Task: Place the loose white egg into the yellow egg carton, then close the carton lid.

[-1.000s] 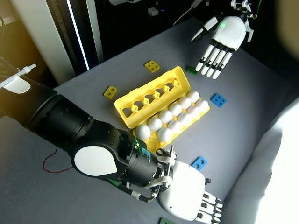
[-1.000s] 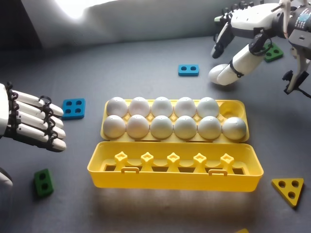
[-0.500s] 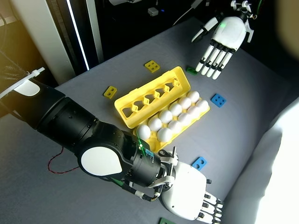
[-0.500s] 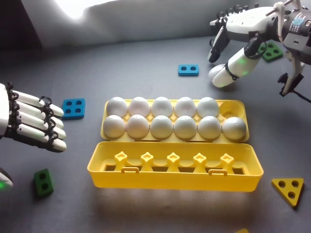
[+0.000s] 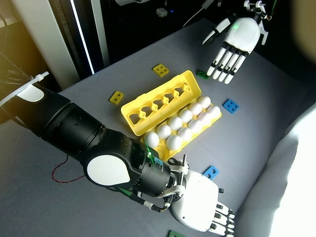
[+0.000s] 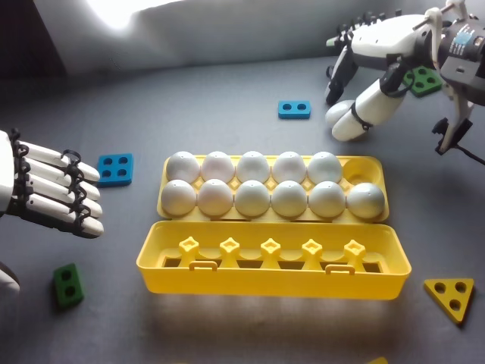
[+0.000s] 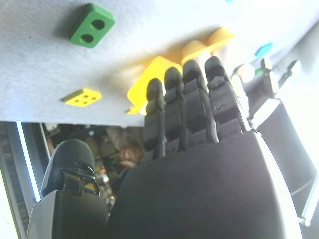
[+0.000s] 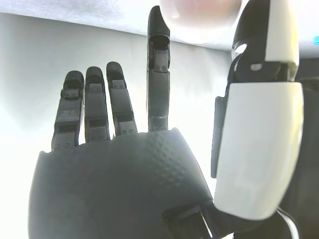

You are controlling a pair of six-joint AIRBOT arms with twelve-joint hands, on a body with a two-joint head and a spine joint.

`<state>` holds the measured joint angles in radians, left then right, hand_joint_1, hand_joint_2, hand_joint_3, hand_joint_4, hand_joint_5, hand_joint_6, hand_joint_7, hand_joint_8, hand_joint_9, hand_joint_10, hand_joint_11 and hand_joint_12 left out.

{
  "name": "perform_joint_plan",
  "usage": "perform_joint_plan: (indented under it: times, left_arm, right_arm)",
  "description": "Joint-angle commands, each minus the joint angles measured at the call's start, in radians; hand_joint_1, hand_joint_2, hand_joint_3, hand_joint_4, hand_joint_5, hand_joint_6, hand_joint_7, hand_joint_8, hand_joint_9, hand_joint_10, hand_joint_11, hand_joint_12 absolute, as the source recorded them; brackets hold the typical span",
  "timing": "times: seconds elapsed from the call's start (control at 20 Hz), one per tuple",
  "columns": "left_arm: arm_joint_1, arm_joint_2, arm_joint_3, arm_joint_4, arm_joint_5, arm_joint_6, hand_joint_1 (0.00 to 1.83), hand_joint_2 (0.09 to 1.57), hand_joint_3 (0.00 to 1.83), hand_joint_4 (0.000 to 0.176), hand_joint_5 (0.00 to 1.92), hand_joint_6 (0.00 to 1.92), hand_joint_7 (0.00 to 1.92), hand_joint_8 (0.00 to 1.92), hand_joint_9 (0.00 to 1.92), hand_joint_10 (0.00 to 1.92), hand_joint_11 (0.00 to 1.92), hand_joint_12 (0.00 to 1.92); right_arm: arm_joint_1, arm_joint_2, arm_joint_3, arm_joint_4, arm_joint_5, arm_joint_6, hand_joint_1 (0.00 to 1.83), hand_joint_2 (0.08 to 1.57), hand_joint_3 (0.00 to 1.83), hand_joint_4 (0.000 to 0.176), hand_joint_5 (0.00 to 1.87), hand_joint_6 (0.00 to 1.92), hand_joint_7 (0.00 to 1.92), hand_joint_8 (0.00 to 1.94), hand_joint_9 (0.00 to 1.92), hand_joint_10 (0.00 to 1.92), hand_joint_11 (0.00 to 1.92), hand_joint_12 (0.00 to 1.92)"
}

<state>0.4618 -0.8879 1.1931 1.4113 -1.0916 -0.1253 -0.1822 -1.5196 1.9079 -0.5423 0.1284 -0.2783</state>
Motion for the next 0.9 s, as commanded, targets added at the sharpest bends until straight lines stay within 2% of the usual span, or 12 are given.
perform_joint_plan:
  times: [0.0,0.05,0.3,0.35,0.4,0.45,0.5,0.55,0.6,0.65,0.7,0.85]
  left_arm:
    - [-0.008,0.011,0.000,-0.064,-0.045,0.000,0.00,1.23,0.00,0.000,0.27,0.00,0.25,0.00,0.20,0.00,0.09,0.08]
    - [-0.008,0.012,0.000,-0.064,-0.045,0.000,0.00,1.23,0.00,0.000,0.26,0.00,0.25,0.00,0.20,0.00,0.08,0.08]
    - [-0.008,0.012,0.000,-0.064,-0.045,0.000,0.00,1.22,0.00,0.000,0.28,0.01,0.27,0.01,0.22,0.01,0.10,0.08]
    - [-0.008,0.012,0.000,-0.064,-0.045,0.000,0.00,1.22,0.00,0.000,0.27,0.00,0.26,0.01,0.21,0.01,0.09,0.08]
    - [-0.008,0.011,0.000,-0.064,-0.045,0.000,0.00,1.22,0.00,0.000,0.27,0.00,0.26,0.01,0.21,0.01,0.09,0.08]
    - [-0.008,0.011,0.000,-0.064,-0.045,0.000,0.00,1.22,0.00,0.000,0.27,0.00,0.26,0.01,0.21,0.01,0.09,0.08]
    - [-0.008,0.011,0.000,-0.064,-0.045,0.000,0.00,1.22,0.00,0.000,0.27,0.00,0.26,0.01,0.21,0.01,0.09,0.08]
    - [-0.008,0.011,0.000,-0.064,-0.045,0.000,0.00,1.22,0.00,0.000,0.27,0.00,0.26,0.01,0.22,0.01,0.09,0.08]
    - [-0.008,0.011,-0.001,-0.064,-0.045,0.000,0.00,1.22,0.00,0.000,0.27,0.00,0.26,0.01,0.22,0.01,0.10,0.09]
    - [-0.008,0.011,-0.001,-0.064,-0.045,0.000,0.00,1.22,0.00,0.000,0.27,0.00,0.26,0.01,0.22,0.01,0.09,0.09]
    - [-0.008,0.011,-0.001,-0.064,-0.045,0.000,0.00,1.22,0.00,0.000,0.27,0.00,0.27,0.01,0.22,0.01,0.10,0.09]
    - [-0.008,0.013,-0.004,-0.064,-0.045,0.000,0.00,1.23,0.00,0.000,0.27,0.00,0.26,0.00,0.21,0.00,0.09,0.09]
  right_arm:
    - [0.006,0.014,0.008,0.013,0.075,0.001,0.75,0.80,0.01,0.173,0.87,0.02,0.09,0.01,0.03,0.00,0.00,0.00]
    - [0.006,0.014,0.008,0.013,0.075,0.001,0.76,0.80,0.00,0.168,0.87,0.02,0.10,0.01,0.03,0.00,0.00,0.00]
    - [0.006,0.014,0.008,0.013,0.075,0.001,0.79,0.80,0.00,0.166,0.90,0.02,0.10,0.00,0.01,0.00,0.00,0.00]
    - [0.006,0.014,0.008,0.013,0.075,0.001,0.81,0.80,0.00,0.143,0.93,0.03,0.10,0.00,0.01,0.00,0.00,0.00]
    - [0.006,0.013,0.008,0.013,0.075,0.001,0.84,0.82,0.01,0.169,0.97,0.04,0.10,0.00,0.01,0.00,0.00,0.00]
    - [0.006,0.013,0.008,0.013,0.075,0.001,0.87,0.83,0.00,0.167,1.03,0.03,0.11,0.00,0.01,0.00,0.00,0.00]
    - [0.006,0.013,0.008,0.013,0.076,0.001,0.93,0.84,0.00,0.142,1.10,0.02,0.15,0.00,0.02,0.00,0.00,0.00]
    - [0.006,0.013,0.008,0.013,0.077,0.001,0.97,0.85,0.00,0.110,1.14,0.03,0.17,0.00,0.02,0.00,0.00,0.00]
    - [0.006,0.013,0.008,0.013,0.077,0.001,1.08,0.94,0.01,0.163,1.35,0.17,0.18,0.00,0.03,0.00,0.00,0.00]
    - [0.006,0.013,0.008,0.013,0.077,0.001,1.10,0.97,0.00,0.173,1.35,0.28,0.17,0.00,0.03,0.00,0.00,0.00]
    - [0.007,0.013,0.008,0.013,0.077,0.001,1.10,0.98,0.00,0.175,1.32,0.36,0.18,0.00,0.02,0.00,0.00,0.00]
    - [0.009,0.014,0.007,0.013,0.077,0.015,1.10,0.98,0.00,0.176,1.32,0.38,0.19,0.00,0.02,0.00,0.00,0.00]
